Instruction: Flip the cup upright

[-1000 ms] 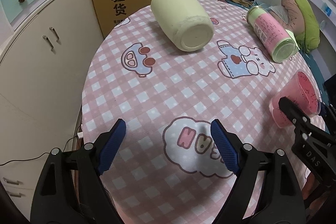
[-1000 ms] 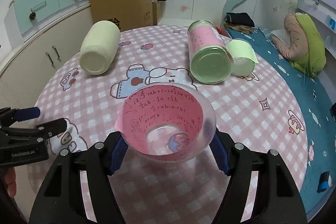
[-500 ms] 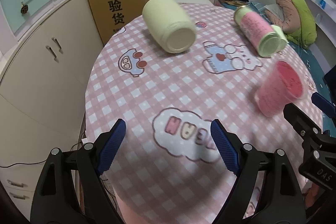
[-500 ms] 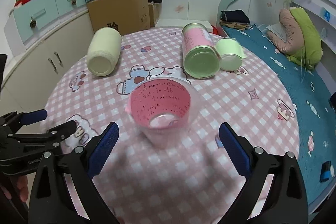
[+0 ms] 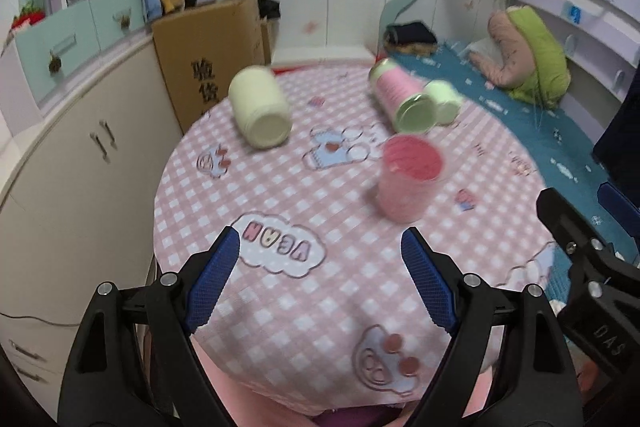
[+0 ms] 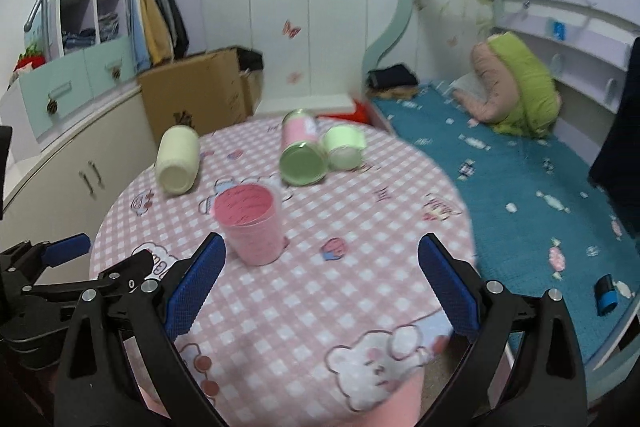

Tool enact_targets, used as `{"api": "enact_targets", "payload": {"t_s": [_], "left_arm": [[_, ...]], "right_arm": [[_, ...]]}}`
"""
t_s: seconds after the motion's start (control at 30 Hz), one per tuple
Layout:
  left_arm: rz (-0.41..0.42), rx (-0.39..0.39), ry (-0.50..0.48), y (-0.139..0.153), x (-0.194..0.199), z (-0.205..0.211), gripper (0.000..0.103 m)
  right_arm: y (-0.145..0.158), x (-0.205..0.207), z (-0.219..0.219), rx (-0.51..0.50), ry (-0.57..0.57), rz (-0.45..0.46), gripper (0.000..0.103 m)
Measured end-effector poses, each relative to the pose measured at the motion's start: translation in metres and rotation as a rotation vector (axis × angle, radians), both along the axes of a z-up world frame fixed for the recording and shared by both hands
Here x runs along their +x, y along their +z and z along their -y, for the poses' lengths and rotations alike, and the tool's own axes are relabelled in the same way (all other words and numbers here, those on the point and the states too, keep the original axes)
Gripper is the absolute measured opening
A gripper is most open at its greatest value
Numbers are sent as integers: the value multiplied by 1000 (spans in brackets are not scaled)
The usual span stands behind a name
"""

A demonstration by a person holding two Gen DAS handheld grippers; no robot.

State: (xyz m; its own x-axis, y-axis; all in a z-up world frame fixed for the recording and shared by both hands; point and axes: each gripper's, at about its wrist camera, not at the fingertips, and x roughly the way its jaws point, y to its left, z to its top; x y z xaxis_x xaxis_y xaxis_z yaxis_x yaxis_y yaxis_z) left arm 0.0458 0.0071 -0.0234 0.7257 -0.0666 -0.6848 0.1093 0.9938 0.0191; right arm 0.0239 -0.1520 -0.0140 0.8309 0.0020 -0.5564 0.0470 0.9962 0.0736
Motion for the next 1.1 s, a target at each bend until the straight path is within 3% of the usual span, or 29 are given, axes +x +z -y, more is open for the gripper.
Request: {"api": "enact_targets", "payload": {"t_s": [0.33,0.6,1.1], "left_arm": [[144,-11,-18,33,-33,14,84],[248,14,-20,29,-50,19,84],[261,31,2,10,-54,21,84]], "right_arm": [[27,-42,19,-8,-82,180,94],[25,-59,15,-9,-61,283,94],[2,-66,15,-47,-131,284,94]]}}
